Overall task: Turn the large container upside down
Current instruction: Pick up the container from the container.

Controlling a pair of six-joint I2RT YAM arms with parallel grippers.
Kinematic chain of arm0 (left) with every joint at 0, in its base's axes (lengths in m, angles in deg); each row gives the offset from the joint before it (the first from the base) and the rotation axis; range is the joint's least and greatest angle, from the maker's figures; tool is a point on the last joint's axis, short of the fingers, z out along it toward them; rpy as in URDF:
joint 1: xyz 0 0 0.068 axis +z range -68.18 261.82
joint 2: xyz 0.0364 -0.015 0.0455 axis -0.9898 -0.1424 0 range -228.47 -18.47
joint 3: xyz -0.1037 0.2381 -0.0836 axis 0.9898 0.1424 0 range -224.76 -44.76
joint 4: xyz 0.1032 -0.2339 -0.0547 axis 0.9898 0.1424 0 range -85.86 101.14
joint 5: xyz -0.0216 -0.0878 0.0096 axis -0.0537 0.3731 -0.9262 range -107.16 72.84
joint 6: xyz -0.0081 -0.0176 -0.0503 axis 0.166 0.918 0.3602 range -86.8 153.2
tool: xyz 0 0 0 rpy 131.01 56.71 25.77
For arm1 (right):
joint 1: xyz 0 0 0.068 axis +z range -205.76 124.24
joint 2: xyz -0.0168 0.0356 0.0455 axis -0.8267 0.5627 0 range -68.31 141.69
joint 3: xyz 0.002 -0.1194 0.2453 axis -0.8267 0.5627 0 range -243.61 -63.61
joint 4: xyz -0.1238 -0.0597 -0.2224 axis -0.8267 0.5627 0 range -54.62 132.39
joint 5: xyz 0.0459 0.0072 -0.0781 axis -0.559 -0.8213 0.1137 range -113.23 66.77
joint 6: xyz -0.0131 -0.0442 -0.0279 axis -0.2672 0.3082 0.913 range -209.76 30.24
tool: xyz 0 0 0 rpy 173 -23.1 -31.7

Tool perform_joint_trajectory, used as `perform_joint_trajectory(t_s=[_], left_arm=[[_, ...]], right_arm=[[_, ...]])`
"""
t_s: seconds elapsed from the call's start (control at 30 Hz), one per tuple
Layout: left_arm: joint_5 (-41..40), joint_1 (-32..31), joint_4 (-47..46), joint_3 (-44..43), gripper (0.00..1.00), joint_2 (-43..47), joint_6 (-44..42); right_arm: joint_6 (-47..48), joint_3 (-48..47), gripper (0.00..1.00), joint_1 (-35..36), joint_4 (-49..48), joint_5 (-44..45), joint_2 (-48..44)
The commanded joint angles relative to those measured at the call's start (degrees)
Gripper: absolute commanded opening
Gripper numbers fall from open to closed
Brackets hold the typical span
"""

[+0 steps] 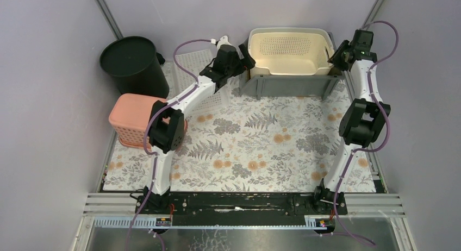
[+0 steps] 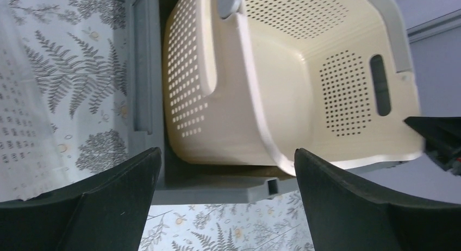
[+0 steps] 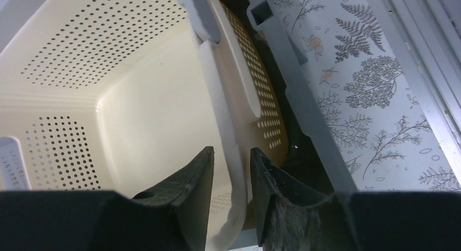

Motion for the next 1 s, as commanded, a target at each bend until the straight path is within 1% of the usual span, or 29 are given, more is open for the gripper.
perform_joint_trajectory(t_s=[0.0,0.13,0.2,0.3,0.37,0.47,0.57,0.67,0.73,0.77,0.8,0.87,0.97], left_arm=[[0.4,-1.2,-4.9,-3.5,0.99,1.4,3.0],[0.3,-1.1,-1.4,-7.4,0.99,-1.0,3.2],[-1.4,-1.4,1.3,-10.0,0.99,-2.4,2.9],[-3.1,-1.4,10.5,-20.4,0.99,-8.1,1.9],[-3.8,-1.4,14.5,-25.1,0.98,-11.1,1.3],[-4.7,-1.4,14.7,-23.8,0.97,-11.4,1.0],[-5.2,-1.3,15.3,-23.2,0.94,-12.2,0.5],[-5.1,-1.2,15.9,-23.3,0.86,-13.3,0.3],[-4.8,-1.2,16.1,-23.6,0.79,-14.1,0.2],[-4.5,-1.2,16.1,-23.9,0.73,-14.5,0.1],[-4.3,-1.1,16.2,-24.4,0.66,-15.0,0.0],[-3.4,-0.9,16.2,-25.5,0.47,-16.0,0.4],[-1.0,-0.3,15.5,-28.3,0.28,-17.7,0.7]], right_arm=[[0.7,0.0,0.38,1.9,-0.8,0.5,0.5],[1.2,-0.6,0.38,3.4,-0.1,1.4,0.9],[1.8,-0.9,0.38,4.2,0.4,2.3,1.1],[2.4,-1.4,0.36,5.3,1.4,2.9,1.4],[3.0,-1.5,0.36,6.1,1.8,3.7,1.4],[3.7,-1.6,0.35,7.1,2.1,4.7,1.4],[4.1,-1.9,0.34,7.6,2.7,5.1,1.8],[4.6,-2.3,0.31,8.1,3.1,5.6,2.4],[4.8,-3.0,0.26,8.3,3.7,5.9,2.9],[4.8,-3.5,0.22,8.4,4.1,6.0,3.3],[4.8,-4.2,0.19,8.5,4.5,6.1,3.6],[4.9,-5.3,0.12,8.6,5.0,6.1,4.1],[5.0,-6.1,0.05,9.0,5.0,6.4,4.6]])
